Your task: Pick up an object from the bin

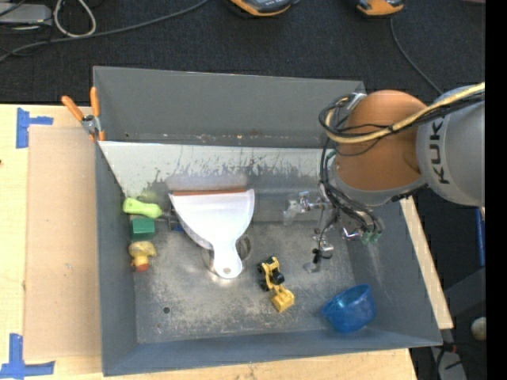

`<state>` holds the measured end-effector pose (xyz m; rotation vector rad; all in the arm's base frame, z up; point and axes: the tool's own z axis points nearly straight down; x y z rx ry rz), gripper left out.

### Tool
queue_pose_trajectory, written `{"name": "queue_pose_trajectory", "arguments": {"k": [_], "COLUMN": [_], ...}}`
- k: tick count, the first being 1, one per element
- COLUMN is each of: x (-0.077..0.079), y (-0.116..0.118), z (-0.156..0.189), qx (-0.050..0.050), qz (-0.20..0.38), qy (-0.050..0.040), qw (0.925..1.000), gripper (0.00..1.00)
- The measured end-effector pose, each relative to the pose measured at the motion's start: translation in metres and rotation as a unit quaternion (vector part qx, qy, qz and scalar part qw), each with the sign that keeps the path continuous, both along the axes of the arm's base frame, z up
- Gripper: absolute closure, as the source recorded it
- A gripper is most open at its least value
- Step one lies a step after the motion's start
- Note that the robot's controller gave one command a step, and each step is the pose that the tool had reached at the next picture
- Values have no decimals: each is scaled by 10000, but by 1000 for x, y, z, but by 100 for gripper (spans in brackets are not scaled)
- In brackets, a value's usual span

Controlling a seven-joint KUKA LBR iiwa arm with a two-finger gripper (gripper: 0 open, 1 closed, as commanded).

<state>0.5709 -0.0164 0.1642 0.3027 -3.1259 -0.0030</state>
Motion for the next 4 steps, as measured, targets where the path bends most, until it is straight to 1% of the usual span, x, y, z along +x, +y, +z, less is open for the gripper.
{"name": "queue_pose_trajectory", "arguments": {"k": [1,2,3,4], "x": [43,-7,27,15], "y": [44,90,119,106], "z": [-34,-3,-75,-58], "qx": [-1,14,6,-3], "qz": [678,723,1042,1041], "qy": [-22,-7,-136,-42], "qw": [9977,9974,9945,9946], "gripper": [0,0,0,0]}}
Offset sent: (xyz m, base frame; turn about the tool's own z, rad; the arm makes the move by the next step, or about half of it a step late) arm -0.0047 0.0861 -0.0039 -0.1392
